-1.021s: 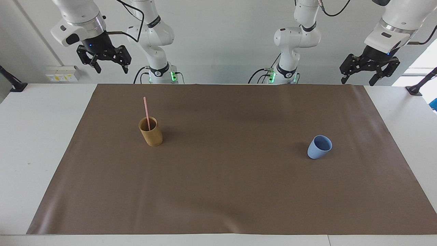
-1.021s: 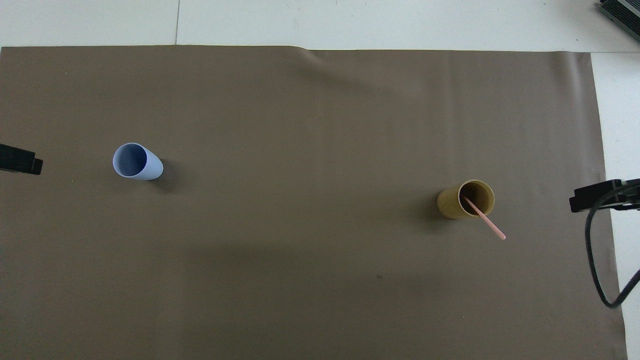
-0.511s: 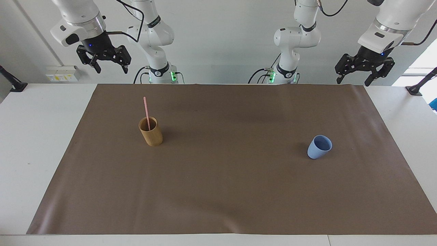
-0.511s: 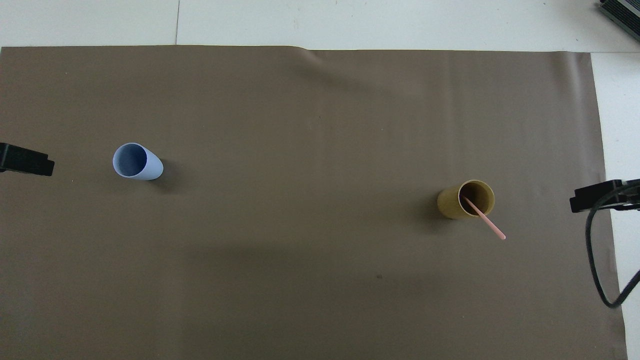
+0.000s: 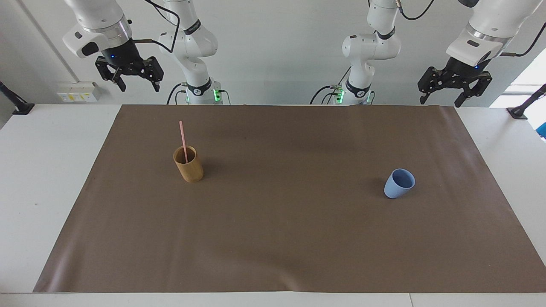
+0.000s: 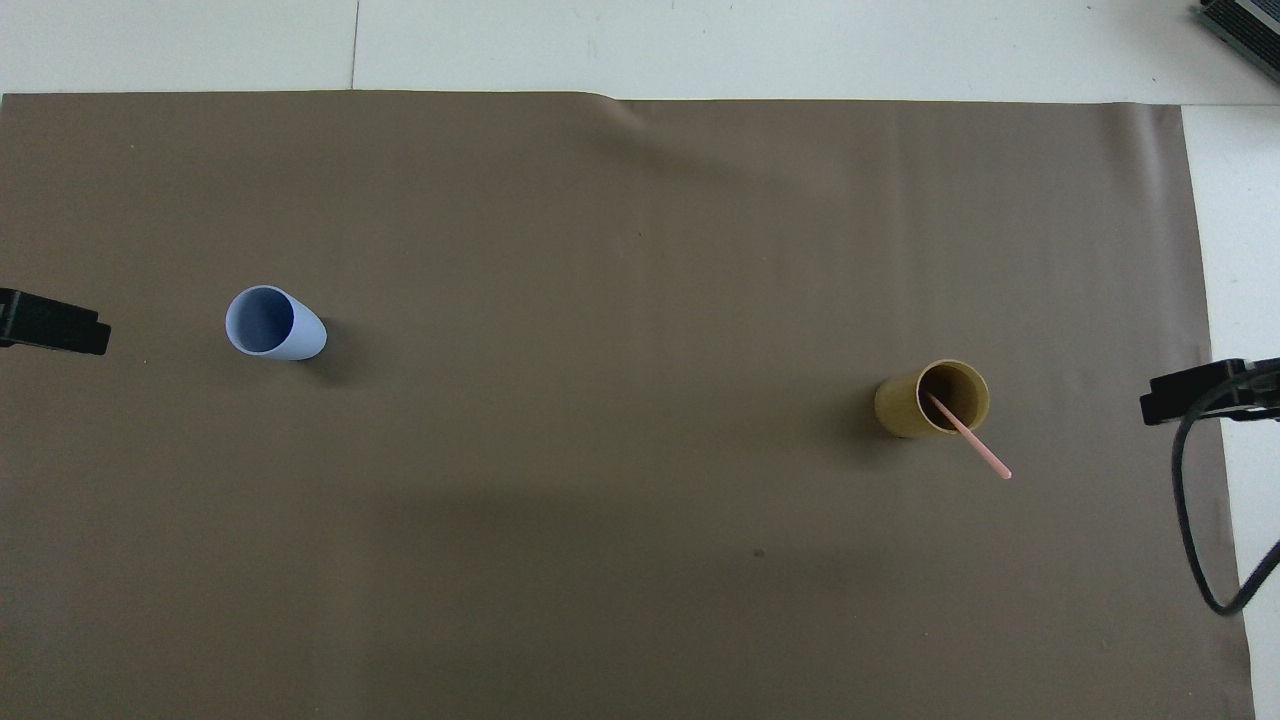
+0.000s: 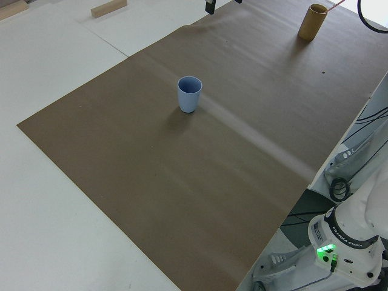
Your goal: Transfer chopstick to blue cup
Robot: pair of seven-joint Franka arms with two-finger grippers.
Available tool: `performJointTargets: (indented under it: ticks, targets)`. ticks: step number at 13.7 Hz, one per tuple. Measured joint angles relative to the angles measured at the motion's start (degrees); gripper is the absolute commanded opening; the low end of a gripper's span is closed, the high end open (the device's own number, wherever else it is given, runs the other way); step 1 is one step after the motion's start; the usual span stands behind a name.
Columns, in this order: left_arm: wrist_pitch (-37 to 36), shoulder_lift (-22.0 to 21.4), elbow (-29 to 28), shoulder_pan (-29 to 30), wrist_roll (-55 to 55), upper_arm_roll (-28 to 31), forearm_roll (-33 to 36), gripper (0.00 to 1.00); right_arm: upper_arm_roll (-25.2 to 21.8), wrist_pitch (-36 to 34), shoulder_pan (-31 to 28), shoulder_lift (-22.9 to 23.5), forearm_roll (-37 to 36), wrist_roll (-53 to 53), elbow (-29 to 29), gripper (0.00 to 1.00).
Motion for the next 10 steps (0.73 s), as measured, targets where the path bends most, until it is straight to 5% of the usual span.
performJointTargets:
  ticks: [10]
  targets:
    - [2.80,-0.02,-0.34,-0.03,0.04,0.00,0.00,1.00,-0.02,0.00,-0.06,0.00,0.00,0.00,-0.01,1.00]
